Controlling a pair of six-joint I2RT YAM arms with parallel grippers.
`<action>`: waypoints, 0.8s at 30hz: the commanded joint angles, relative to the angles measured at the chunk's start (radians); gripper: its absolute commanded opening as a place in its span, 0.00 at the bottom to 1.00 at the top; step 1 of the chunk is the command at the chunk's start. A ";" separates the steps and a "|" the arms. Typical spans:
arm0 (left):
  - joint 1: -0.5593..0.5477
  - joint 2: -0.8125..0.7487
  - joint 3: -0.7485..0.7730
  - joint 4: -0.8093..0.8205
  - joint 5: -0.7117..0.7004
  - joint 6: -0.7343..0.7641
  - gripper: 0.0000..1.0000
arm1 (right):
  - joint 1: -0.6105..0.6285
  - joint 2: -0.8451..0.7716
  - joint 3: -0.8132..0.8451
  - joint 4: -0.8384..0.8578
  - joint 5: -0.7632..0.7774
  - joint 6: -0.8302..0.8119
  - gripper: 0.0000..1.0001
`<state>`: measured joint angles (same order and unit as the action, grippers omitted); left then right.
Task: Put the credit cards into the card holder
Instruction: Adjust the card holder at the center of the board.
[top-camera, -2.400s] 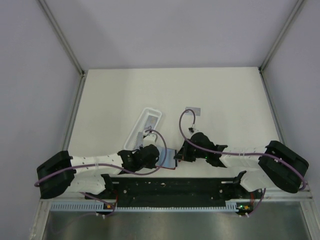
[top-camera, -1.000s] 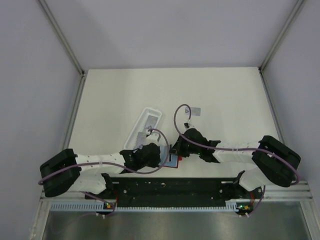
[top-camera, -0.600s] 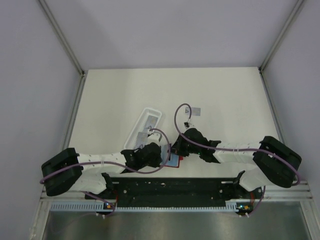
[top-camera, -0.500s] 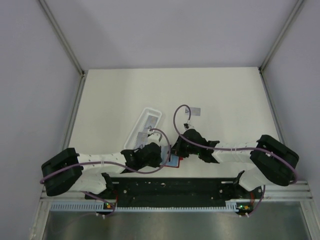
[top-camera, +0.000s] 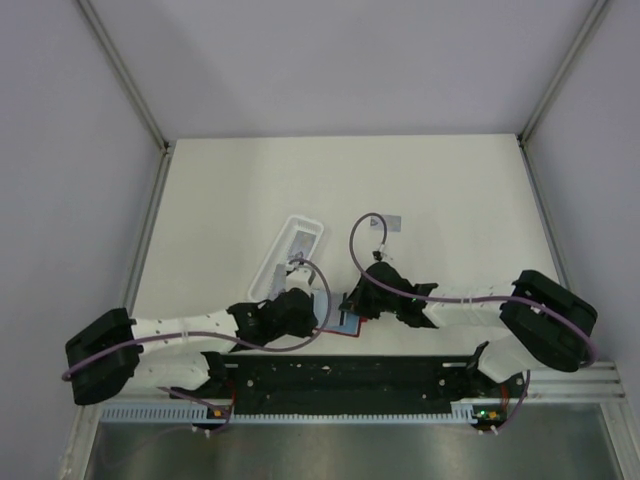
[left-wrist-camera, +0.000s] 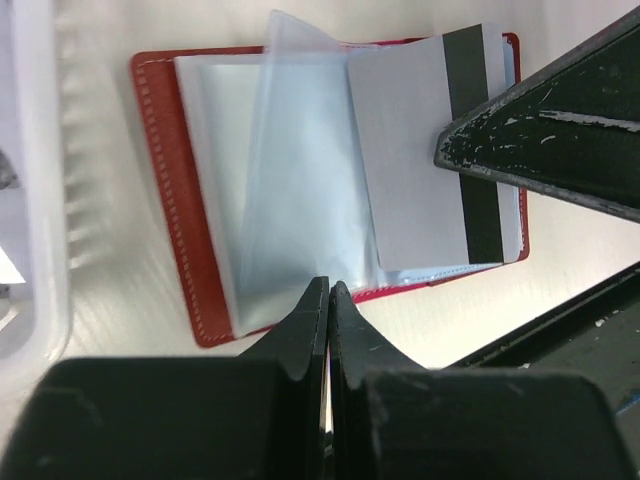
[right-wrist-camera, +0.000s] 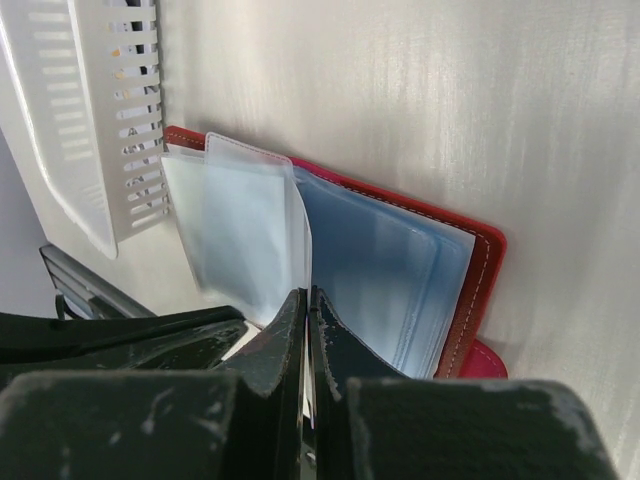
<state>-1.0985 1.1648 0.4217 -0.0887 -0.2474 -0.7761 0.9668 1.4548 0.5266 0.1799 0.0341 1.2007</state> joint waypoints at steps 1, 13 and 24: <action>0.003 -0.131 -0.023 -0.049 -0.056 -0.025 0.00 | 0.010 -0.031 -0.017 -0.143 0.084 -0.009 0.00; 0.055 -0.312 -0.067 -0.020 -0.095 -0.017 0.02 | 0.010 -0.045 -0.046 -0.151 0.069 -0.023 0.00; 0.057 -0.177 -0.003 0.056 -0.046 0.023 0.00 | 0.010 -0.115 -0.086 -0.171 0.044 -0.108 0.00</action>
<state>-1.0458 0.9760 0.3611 -0.1120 -0.3046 -0.7807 0.9668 1.3708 0.4816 0.1211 0.0635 1.1671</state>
